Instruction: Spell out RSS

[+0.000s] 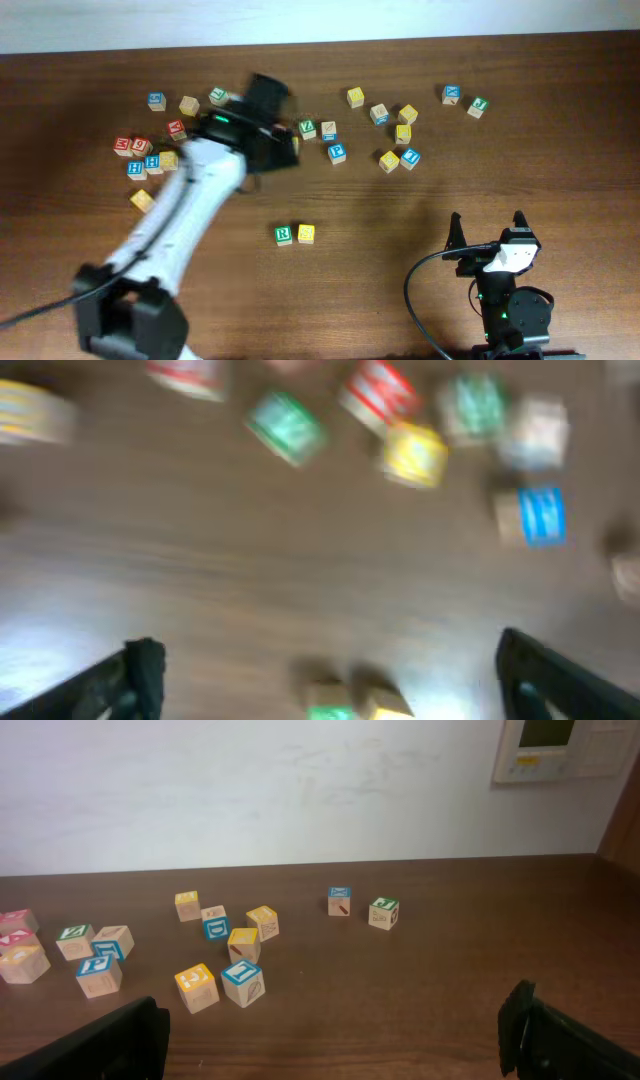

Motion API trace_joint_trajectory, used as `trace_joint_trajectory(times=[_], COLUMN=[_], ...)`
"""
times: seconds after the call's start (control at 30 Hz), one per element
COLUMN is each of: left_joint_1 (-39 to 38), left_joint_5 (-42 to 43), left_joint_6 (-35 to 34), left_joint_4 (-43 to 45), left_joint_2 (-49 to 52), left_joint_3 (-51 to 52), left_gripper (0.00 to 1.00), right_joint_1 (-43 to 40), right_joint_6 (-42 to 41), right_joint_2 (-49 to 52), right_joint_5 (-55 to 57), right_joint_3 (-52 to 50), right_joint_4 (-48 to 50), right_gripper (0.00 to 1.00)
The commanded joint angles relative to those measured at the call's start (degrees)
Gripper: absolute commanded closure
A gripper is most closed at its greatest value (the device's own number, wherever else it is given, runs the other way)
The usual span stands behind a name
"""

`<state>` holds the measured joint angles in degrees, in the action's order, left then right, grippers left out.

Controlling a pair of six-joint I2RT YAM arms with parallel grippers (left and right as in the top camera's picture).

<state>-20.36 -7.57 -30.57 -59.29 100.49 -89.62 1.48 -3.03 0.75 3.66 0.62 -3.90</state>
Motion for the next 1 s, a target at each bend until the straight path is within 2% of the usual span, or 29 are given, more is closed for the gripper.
trace_joint_trajectory(times=[0.0,0.07,0.2,0.23,0.3,0.33,0.37,0.4,0.43,0.5,0.6,0.7,0.8,0.87,0.97], left_joint_1=[16.5,27.7,39.0,40.4,41.9,41.9,41.9,41.9,41.9,41.9,41.9,41.9,41.9,41.9,41.9], left_joint_5=[2.5,8.6,8.2,8.3,8.2,8.3,8.3,8.3,8.3,8.3,8.3,8.3,8.3,8.3,8.3], left_joint_6=[-0.3,-0.2,-0.2,-0.2,-0.2,-0.2,-0.2,-0.2,-0.2,-0.2,-0.2,-0.2,-0.2,-0.2,-0.2], left_joint_4=[-4.7,-10.0,-19.0,-19.5,-19.3,-19.2,-19.3,-19.3,-19.2,-19.3,-19.2,-19.2,-19.2,-19.2,-19.2], left_joint_2=[-5.2,-4.9,-4.9,-4.9,-4.8,-4.8,-4.8,-4.8,-4.8,-4.8,-4.8,-4.8,-4.8,-4.8,-4.8], left_joint_3=[-4.1,-3.9,-3.2,-3.2,-3.2,-3.2,-3.2,-3.2,-3.2,-3.2,-3.2,-3.2,-3.2,-3.2,-3.2], left_gripper=[0.01,0.01,0.01,0.01,0.01,0.01,0.01,0.01,0.01,0.01,0.01,0.01,0.01,0.01,0.01], right_joint_1=[-0.4,-0.4,-0.3,-0.3,-0.3,-0.3,-0.3,-0.4,-0.3,-0.3,-0.4,-0.4,-0.4,-0.4,-0.4], right_joint_6=[-0.4,-0.4,-0.4,-0.5,-0.5,-0.4,-0.4,-0.4,-0.4,-0.6,-11.3,-8.0,0.9,7.3,15.1], right_joint_2=[-0.3,-0.3,-0.3,-0.3,-0.3,-0.3,-0.3,-0.3,-0.3,-0.3,-0.3,1.7,11.9,22.7,43.6], right_joint_5=[0.7,0.7,-0.1,-5.7,-30.4,-48.9,-58.3,-61.0,-60.6,-60.0,-46.2,-36.5,-36.0,-36.0,-36.1], right_joint_3=[-0.3,-0.3,-0.3,-0.3,-0.3,-0.3,-0.3,-0.3,-0.3,-0.3,0.6,9.3,23.0,36.2,61.7], right_joint_4=[-0.4,-0.4,0.3,1.9,4.2,5.4,6.9,7.8,7.9,15.6,33.6,34.5,27.1,14.3,-10.7], right_gripper=[0.02,0.02,0.02,0.02,0.02,0.02,0.02,0.02,0.02,0.02,0.02,0.02,0.02,0.02,0.02])
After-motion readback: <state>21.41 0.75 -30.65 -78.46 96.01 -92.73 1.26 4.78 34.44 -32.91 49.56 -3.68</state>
